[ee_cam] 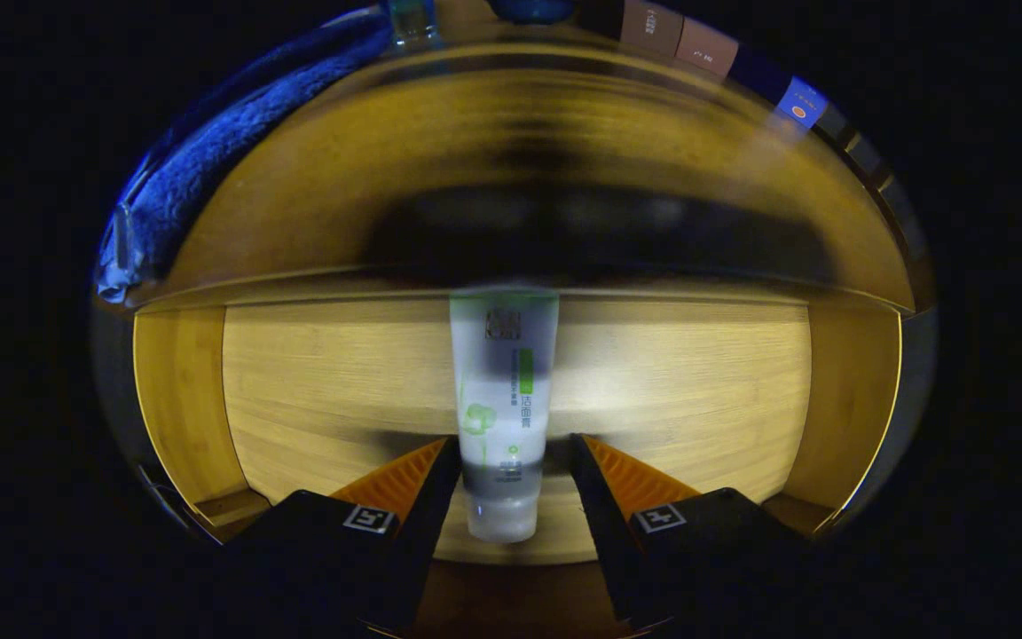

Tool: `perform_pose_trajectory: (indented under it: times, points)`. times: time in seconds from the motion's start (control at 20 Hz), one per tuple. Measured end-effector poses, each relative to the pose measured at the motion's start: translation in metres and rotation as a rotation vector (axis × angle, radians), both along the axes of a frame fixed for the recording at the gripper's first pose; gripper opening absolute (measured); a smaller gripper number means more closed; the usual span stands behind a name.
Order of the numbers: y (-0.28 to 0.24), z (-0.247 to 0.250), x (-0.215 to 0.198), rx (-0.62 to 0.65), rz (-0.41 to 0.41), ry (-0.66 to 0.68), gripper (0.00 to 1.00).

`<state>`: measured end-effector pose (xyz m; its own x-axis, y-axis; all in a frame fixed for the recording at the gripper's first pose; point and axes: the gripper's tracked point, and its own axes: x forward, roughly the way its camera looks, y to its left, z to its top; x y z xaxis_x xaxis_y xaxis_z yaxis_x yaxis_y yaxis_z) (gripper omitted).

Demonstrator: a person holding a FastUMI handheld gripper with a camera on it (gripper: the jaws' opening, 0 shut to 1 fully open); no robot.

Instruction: Pull open the drawer, take out the items inside it, and place them on the countertop above the cabinet.

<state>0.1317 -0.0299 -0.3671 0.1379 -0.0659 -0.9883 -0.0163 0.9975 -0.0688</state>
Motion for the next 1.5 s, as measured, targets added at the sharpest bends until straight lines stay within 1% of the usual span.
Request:
perform_pose_trajectory:
  times: [0.05, 0.15, 0.2, 0.25, 0.35, 0.5, 0.65, 0.9, 1.0, 1.1, 1.3, 1.4, 1.5]
  points:
    - [0.002, 0.006, 0.003, -0.004, 0.007, 0.003, 0.77]
    - [0.004, 0.000, 0.005, -0.008, 0.011, 0.002, 0.66]
    - [0.009, 0.007, 0.006, -0.004, 0.015, 0.004, 0.60]
    - [0.007, 0.003, 0.002, -0.004, 0.013, 0.001, 0.55]
    - [0.005, 0.010, 0.001, -0.009, 0.009, -0.005, 0.44]
    - [-0.003, 0.012, -0.003, 0.007, 0.002, -0.021, 0.44]
    - [-0.004, 0.033, -0.002, 0.002, 0.022, -0.096, 0.44]
    - [-0.003, 0.047, -0.001, 0.085, 0.011, -0.177, 0.44]
    - [-0.005, 0.062, -0.004, 0.107, 0.015, -0.222, 0.44]
    - [-0.007, 0.079, -0.015, 0.131, 0.014, -0.255, 0.44]
    - [-0.015, 0.120, -0.031, 0.145, 0.002, -0.348, 0.43]
    - [-0.014, 0.139, -0.027, 0.160, -0.006, -0.392, 0.43]
    - [-0.014, 0.155, -0.009, 0.167, -0.017, -0.431, 0.43]
